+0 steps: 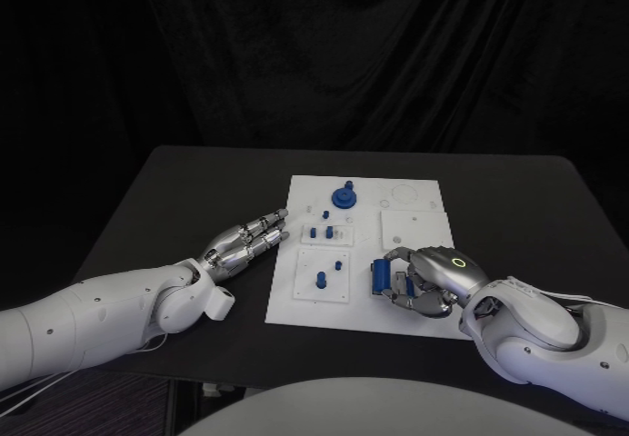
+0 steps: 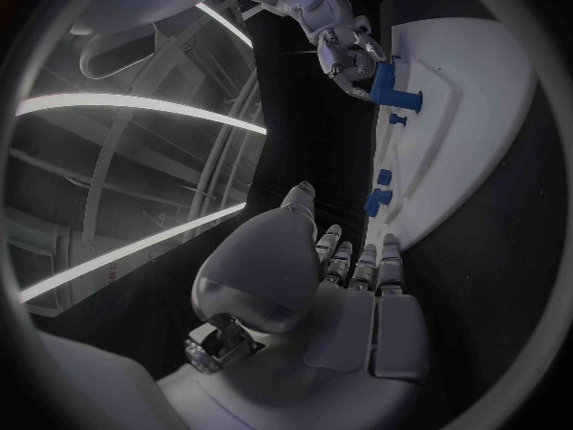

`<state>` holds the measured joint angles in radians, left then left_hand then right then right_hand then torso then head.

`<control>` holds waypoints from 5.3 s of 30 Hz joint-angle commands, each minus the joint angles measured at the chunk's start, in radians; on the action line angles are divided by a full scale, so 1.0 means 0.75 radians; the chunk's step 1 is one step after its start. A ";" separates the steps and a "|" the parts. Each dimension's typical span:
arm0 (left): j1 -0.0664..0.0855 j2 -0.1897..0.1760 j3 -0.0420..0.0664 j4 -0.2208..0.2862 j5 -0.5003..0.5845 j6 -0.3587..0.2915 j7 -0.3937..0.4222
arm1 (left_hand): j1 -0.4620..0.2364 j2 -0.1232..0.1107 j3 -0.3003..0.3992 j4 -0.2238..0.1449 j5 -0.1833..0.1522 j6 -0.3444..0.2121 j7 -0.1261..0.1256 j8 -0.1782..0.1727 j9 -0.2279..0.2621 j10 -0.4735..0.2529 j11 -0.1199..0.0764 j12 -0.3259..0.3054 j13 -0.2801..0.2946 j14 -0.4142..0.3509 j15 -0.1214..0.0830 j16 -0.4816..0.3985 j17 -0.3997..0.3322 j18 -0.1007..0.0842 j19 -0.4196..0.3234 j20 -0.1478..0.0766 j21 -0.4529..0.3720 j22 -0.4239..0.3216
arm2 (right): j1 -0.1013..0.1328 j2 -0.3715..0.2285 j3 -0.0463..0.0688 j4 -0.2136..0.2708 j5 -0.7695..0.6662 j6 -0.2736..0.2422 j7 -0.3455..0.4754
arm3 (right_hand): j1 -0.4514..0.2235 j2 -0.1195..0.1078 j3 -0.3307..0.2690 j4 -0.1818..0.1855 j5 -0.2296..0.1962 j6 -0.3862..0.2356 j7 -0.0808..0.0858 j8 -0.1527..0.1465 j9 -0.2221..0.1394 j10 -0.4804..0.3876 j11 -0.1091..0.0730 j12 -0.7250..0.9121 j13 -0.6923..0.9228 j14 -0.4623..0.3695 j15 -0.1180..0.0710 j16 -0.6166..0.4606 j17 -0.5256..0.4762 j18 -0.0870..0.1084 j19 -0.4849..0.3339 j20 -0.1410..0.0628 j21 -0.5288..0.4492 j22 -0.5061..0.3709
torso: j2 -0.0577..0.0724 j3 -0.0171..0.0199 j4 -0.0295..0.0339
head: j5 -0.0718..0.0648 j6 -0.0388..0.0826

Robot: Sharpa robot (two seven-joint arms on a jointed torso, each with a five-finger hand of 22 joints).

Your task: Assemble the parts on the task board

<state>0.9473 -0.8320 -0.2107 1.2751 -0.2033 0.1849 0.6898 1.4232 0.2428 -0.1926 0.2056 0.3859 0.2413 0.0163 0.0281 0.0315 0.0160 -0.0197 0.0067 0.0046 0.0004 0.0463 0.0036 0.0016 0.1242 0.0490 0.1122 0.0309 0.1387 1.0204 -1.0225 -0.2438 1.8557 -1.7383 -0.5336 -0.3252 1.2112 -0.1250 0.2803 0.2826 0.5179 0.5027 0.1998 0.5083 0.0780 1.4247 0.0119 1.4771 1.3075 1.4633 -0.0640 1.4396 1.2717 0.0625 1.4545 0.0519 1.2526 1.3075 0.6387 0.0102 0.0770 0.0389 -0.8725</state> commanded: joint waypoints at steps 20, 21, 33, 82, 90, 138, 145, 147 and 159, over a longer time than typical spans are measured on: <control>-0.005 0.003 0.000 -0.004 0.006 0.007 0.070 | -0.006 0.011 0.010 0.005 0.003 -0.006 0.000 0.004 0.000 0.001 0.001 -0.003 0.000 -0.001 -0.004 -0.005 -0.002 0.014 0.004 -0.007 -0.001 -0.001 | -0.004 -0.004 -0.004 0.004 0.005 0.020 -0.023 | 0.002 0.032 -0.085 0.011 -0.204 0.034 -0.142 -0.147 -0.013 -0.107 -0.014 -0.083 -0.025 0.028 0.004 -0.032 -0.051 0.026 -0.033 -0.001 -0.078 0.207 | -0.001 0.0006 -0.0001 | 0.008 0.000; -0.005 0.004 0.000 -0.005 0.006 0.007 0.070 | -0.006 0.011 0.010 0.005 0.003 -0.006 0.000 0.004 0.000 0.001 0.001 -0.003 0.000 -0.001 -0.004 -0.005 -0.002 0.014 0.004 -0.007 -0.001 -0.001 | -0.004 -0.006 -0.004 0.006 0.005 0.016 -0.022 | 0.000 0.034 -0.085 0.011 -0.201 0.037 -0.143 -0.147 -0.013 -0.106 -0.015 -0.083 -0.024 0.028 0.003 -0.031 -0.050 0.026 -0.033 -0.002 -0.079 0.207 | -0.002 0.0006 -0.0003 | 0.008 0.000; -0.007 0.006 0.000 -0.008 0.006 0.006 0.070 | -0.008 0.014 0.011 0.008 0.001 -0.008 -0.001 0.004 0.000 0.000 0.000 -0.003 0.000 -0.001 -0.003 -0.005 -0.002 0.014 0.004 -0.006 -0.001 0.000 | -0.004 -0.012 -0.004 0.011 0.005 0.013 -0.010 | -0.029 -0.115 -0.250 0.023 -0.434 -0.217 -0.136 -0.349 -0.038 -0.129 -0.010 -0.107 -0.060 0.024 0.005 -0.037 -0.061 0.026 -0.035 -0.003 -0.089 0.206 | -0.001 0.0020 0.0010 | 0.000 0.000; -0.017 0.005 0.000 -0.007 0.006 0.021 0.056 | -0.010 0.016 0.013 0.011 0.002 -0.009 -0.001 0.004 0.000 -0.001 -0.001 -0.003 0.000 -0.001 0.001 -0.005 -0.002 0.013 0.005 -0.003 0.000 -0.001 | -0.005 0.020 -0.004 -0.013 -0.014 0.026 -0.014 | 0.169 -0.090 -0.230 0.018 -0.459 -0.191 -0.074 0.144 0.081 -0.172 0.042 -0.097 -0.059 0.014 0.048 -0.037 -0.073 0.030 -0.044 0.036 -0.118 0.200 | -0.001 0.0006 0.0006 | 0.007 0.000; -0.018 0.007 0.000 -0.009 0.006 0.024 0.052 | -0.017 0.014 0.011 0.017 -0.003 -0.006 0.003 0.005 0.000 0.000 0.004 -0.003 0.000 -0.001 0.006 -0.005 -0.002 0.011 0.005 0.000 0.000 -0.001 | -0.005 0.021 -0.004 -0.014 -0.016 -0.022 0.015 | 0.143 -0.018 -0.197 0.013 -0.361 -0.139 -0.086 0.294 0.120 -0.158 0.033 -0.081 -0.041 0.021 0.042 -0.029 -0.060 0.026 -0.033 0.032 -0.095 0.207 | -0.001 0.0012 0.0004 | 0.011 0.000; -0.028 -0.002 0.000 0.001 0.006 0.019 0.060 | -0.023 0.015 0.009 0.025 -0.004 -0.009 0.003 0.004 0.000 0.001 0.004 -0.003 0.000 -0.001 0.006 -0.005 -0.002 0.011 0.005 0.001 0.000 -0.003 | -0.005 -0.030 -0.004 0.056 0.042 -0.072 0.039 | 0.059 -0.016 0.045 0.011 0.311 -0.044 -0.085 0.299 0.058 -0.177 0.034 -0.102 -0.074 0.027 0.041 -0.022 -0.052 0.024 -0.027 0.029 -0.076 0.210 | 0.001 0.0003 0.0005 | 0.017 0.000; -0.028 0.001 0.000 -0.001 0.006 0.022 0.056 | -0.026 0.014 0.008 0.028 -0.005 -0.009 0.002 0.004 0.000 0.001 0.003 -0.003 0.000 -0.001 0.005 -0.005 -0.002 0.011 0.005 0.000 0.000 -0.003 | -0.005 -0.021 -0.004 0.047 0.062 0.000 0.018 | 0.040 -0.026 0.069 0.007 0.268 -0.096 -0.077 0.225 0.019 -0.228 0.038 -0.142 -0.132 0.021 0.045 -0.028 -0.064 0.027 -0.036 0.032 -0.095 0.205 | 0.000 0.0005 0.0020 | 0.019 0.000; -0.029 0.001 0.000 -0.001 0.006 0.022 0.055 | -0.026 0.014 0.008 0.028 -0.005 -0.009 0.002 0.004 0.000 0.001 0.003 -0.003 0.000 -0.001 0.005 -0.005 -0.002 0.011 0.005 0.000 0.000 -0.003 | -0.005 -0.018 -0.004 0.043 0.064 0.010 0.012 | 0.039 -0.027 0.072 0.007 0.258 -0.102 -0.075 0.212 0.012 -0.237 0.039 -0.149 -0.141 0.020 0.046 -0.030 -0.067 0.028 -0.038 0.033 -0.100 0.203 | -0.001 0.0004 0.0022 | 0.020 0.000; -0.029 0.004 0.000 -0.003 0.006 0.026 0.049 | -0.026 0.015 0.008 0.029 -0.005 -0.008 0.002 0.004 0.000 0.002 0.004 -0.002 0.000 -0.001 0.005 -0.005 -0.002 0.011 0.005 0.000 0.000 -0.004 | -0.005 -0.002 -0.004 0.021 0.067 0.064 -0.020 | 0.014 -0.021 0.072 0.011 0.206 -0.116 -0.068 0.162 -0.013 -0.281 0.047 -0.178 -0.185 0.013 0.053 -0.035 -0.079 0.032 -0.048 0.039 -0.121 0.198 | 0.000 0.0001 0.0018 | 0.025 0.000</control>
<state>0.9312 -0.8318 -0.2085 1.2727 -0.1999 0.1961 0.7058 1.4139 0.2521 -0.1870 0.2222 0.3859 0.2377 0.0126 0.0281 0.0309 0.0160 -0.0197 0.0067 0.0045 0.0004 0.0464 0.0036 0.0016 0.1244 0.0522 0.1086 0.0314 0.1371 1.0189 -1.0248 -0.2456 1.8724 -1.6894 -0.5198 -0.3155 1.2358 -0.1418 0.3328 0.2911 0.6761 0.4187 0.1481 0.6342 0.0284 1.2218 0.0467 1.3485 1.1718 1.4652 -0.0301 1.4171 1.2125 0.0783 1.4222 0.0769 1.1655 1.3076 0.6382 0.0103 0.0787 0.0574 -0.8725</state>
